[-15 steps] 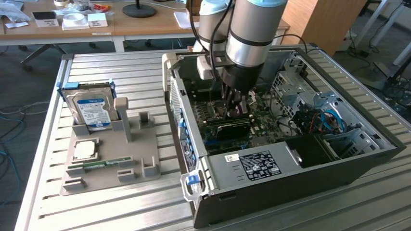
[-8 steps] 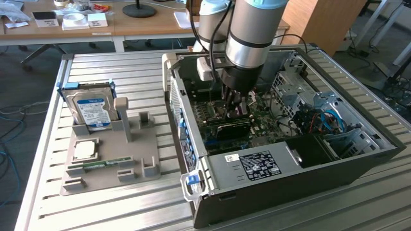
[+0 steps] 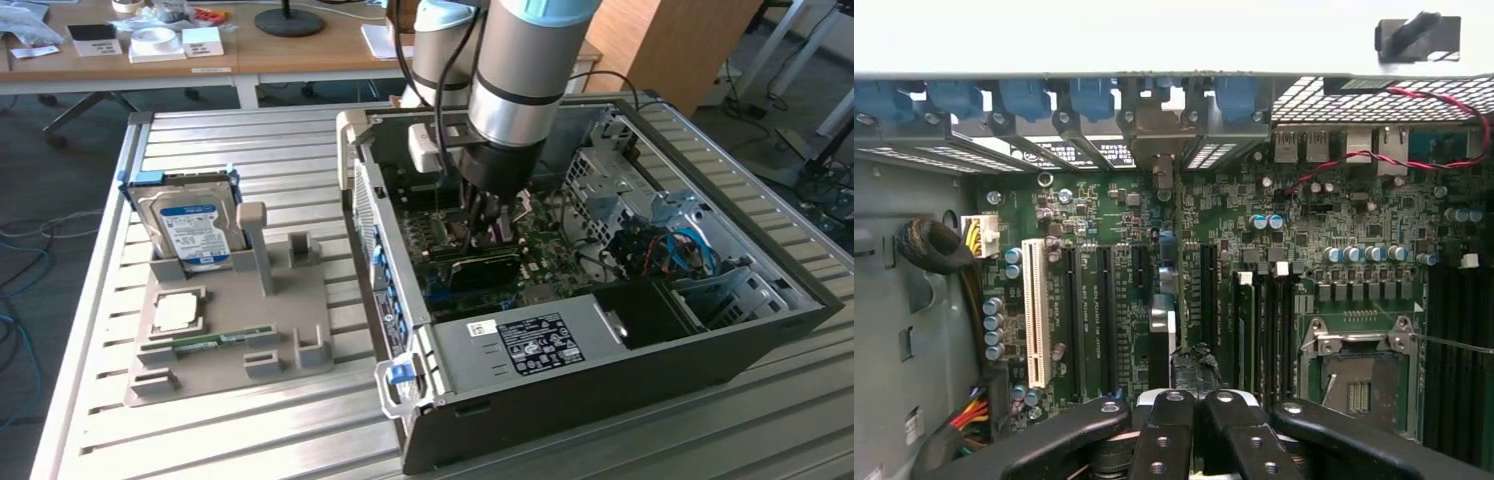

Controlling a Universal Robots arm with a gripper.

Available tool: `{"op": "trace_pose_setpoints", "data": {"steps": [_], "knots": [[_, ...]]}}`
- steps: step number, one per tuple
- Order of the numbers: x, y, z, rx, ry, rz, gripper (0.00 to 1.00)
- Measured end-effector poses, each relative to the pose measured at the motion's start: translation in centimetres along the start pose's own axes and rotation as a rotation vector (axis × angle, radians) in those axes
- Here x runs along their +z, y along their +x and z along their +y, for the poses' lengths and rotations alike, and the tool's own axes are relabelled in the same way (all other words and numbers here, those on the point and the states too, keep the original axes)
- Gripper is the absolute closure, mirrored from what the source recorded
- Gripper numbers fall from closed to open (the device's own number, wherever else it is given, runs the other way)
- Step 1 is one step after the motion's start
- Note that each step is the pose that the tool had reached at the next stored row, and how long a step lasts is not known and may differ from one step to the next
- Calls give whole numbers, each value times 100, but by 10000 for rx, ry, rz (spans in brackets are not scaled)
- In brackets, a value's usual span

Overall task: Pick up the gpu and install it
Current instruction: 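Press down on the gpu until it lock into place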

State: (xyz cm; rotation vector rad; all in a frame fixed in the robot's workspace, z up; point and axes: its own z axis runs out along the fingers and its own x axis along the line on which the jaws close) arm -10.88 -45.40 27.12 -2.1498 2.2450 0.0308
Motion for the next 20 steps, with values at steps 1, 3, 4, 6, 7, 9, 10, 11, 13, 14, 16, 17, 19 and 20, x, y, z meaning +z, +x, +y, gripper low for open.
{"op": "trace_pose_setpoints", "data": {"steps": [1,3,4,6,7,9,10,11,13,14,16,17,19,20], "knots": [[7,0,0,0,0,0,89],[14,1,0,0,-1,3,89],[15,1,-4,-2,-1,3,89],[17,0,-12,-1,-1,1,89],[17,0,-13,0,0,0,89],[17,0,-13,1,-1,1,89],[19,0,-18,-1,0,0,89],[19,0,-22,-3,0,0,89],[19,0,-22,0,-1,2,89],[19,0,-22,0,-1,2,89],[20,4,-22,1,0,1,89],[20,8,-22,0,0,0,89],[20,8,-22,1,0,0,89],[20,9,-22,0,-1,1,89]]}}
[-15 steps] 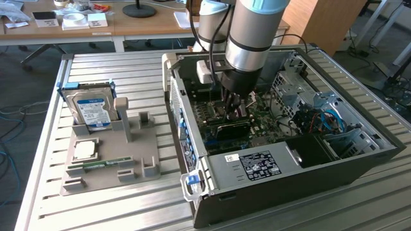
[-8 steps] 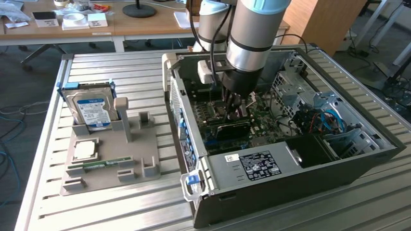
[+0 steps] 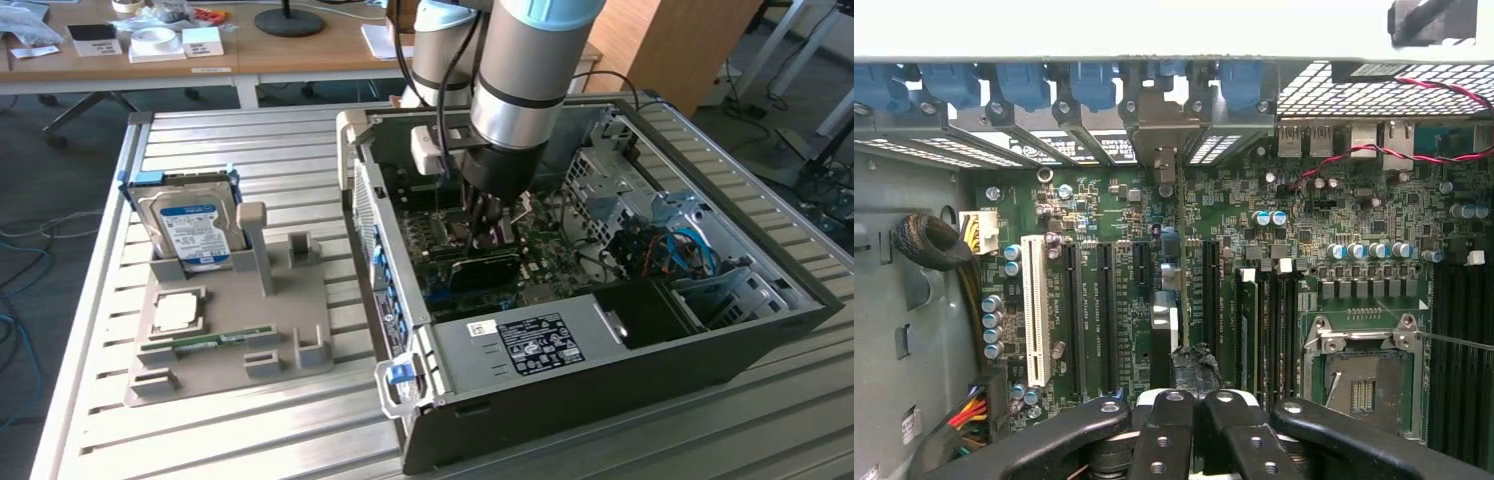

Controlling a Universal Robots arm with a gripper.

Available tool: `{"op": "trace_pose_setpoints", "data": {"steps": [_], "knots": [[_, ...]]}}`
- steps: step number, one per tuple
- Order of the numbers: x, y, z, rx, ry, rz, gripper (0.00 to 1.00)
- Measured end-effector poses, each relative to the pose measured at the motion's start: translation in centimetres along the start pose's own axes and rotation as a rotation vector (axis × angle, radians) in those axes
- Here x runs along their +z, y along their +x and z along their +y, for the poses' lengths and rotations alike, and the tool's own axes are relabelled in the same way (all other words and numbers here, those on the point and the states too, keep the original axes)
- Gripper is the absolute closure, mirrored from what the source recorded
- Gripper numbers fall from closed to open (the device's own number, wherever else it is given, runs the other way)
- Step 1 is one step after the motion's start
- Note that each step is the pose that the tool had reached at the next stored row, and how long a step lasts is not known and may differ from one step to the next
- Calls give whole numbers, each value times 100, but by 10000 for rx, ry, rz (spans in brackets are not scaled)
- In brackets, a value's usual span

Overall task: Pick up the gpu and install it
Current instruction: 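Press down on the gpu until it lock into place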

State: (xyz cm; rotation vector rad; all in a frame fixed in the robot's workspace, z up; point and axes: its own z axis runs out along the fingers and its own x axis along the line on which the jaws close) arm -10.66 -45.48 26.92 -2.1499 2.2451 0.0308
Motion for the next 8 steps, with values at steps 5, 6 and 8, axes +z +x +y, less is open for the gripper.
{"op": "trace_pose_setpoints", "data": {"steps": [5,6,8], "knots": [[0,0,0,0,0,0,89],[0,0,0,0,0,0,89],[0,0,0,0,0,0,89]]}}
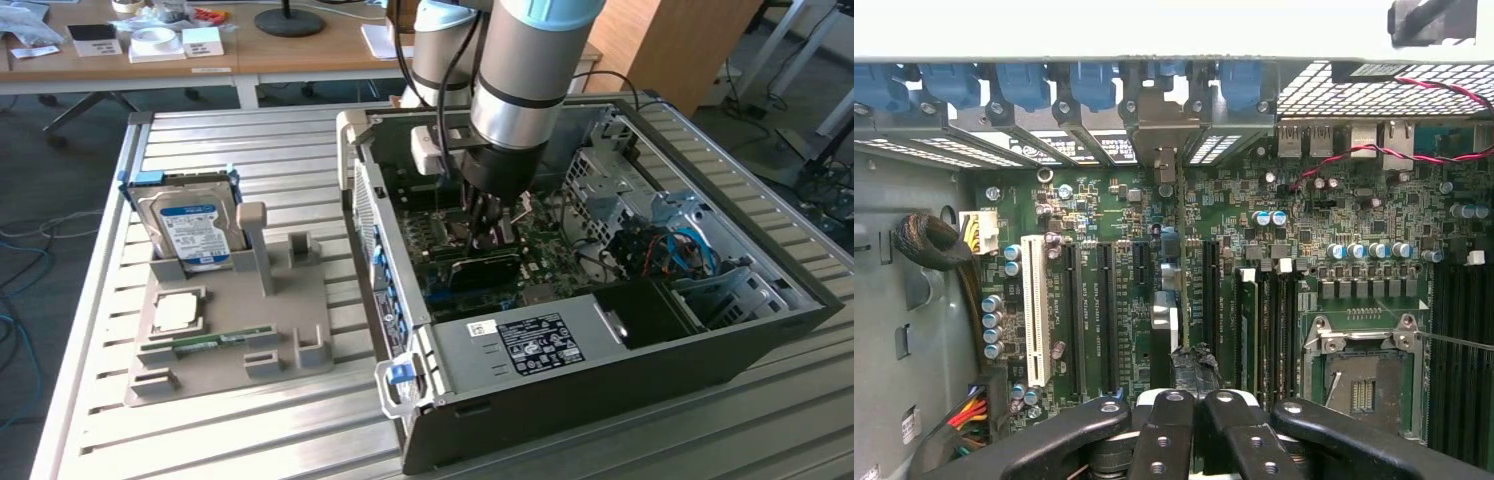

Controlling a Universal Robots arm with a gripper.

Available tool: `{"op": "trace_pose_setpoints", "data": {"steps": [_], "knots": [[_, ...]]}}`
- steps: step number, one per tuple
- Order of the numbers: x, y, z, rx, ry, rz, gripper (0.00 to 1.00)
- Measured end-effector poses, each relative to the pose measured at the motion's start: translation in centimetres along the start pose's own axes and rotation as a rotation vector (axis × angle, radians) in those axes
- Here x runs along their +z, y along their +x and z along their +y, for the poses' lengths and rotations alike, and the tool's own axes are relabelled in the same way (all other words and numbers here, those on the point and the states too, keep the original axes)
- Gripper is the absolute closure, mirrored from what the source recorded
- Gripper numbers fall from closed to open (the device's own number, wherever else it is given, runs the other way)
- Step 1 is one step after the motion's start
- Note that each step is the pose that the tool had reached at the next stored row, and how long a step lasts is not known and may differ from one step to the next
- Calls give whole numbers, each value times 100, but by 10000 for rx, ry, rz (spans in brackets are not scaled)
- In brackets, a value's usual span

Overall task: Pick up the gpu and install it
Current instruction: 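Press down on the gpu until it lock into place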

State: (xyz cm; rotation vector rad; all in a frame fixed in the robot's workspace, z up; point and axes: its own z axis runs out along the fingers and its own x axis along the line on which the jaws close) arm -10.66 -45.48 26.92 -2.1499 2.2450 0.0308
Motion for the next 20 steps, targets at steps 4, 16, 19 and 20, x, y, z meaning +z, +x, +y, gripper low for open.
{"op": "trace_pose_setpoints", "data": {"steps": [4,16,19,20], "knots": [[11,1,0,0,0,0,89],[20,-6,0,0,0,1,89],[22,-9,0,-2,-1,2,89],[27,-10,1,0,1,-1,89]]}}
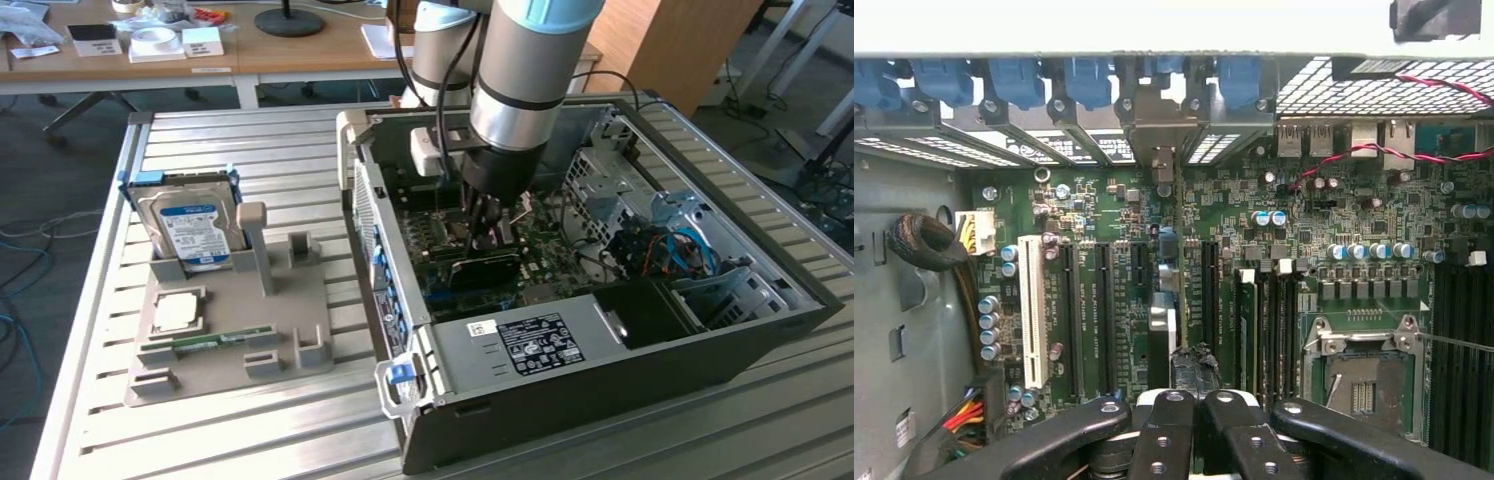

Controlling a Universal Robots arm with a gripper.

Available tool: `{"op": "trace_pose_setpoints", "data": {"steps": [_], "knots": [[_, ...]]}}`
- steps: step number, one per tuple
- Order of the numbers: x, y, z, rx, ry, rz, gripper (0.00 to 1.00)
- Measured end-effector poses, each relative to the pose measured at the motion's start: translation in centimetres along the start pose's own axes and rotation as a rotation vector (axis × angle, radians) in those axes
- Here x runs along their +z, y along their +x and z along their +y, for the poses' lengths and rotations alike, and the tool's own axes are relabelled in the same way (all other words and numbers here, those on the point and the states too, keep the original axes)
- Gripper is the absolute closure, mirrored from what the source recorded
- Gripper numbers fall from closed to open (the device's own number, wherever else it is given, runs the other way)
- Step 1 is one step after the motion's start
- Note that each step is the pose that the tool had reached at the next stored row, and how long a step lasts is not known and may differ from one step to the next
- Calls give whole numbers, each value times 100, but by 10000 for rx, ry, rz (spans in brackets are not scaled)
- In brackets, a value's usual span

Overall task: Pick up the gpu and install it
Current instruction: 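Press down on the gpu until it lock into place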

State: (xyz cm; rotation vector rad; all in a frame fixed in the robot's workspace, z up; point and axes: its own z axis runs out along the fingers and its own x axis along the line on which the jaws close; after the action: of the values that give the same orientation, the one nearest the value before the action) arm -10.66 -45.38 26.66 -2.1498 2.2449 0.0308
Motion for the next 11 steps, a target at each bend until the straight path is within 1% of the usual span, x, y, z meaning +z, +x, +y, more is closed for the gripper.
{"op": "trace_pose_setpoints", "data": {"steps": [11], "knots": [[24,1,0,0,-1,2,89]]}}
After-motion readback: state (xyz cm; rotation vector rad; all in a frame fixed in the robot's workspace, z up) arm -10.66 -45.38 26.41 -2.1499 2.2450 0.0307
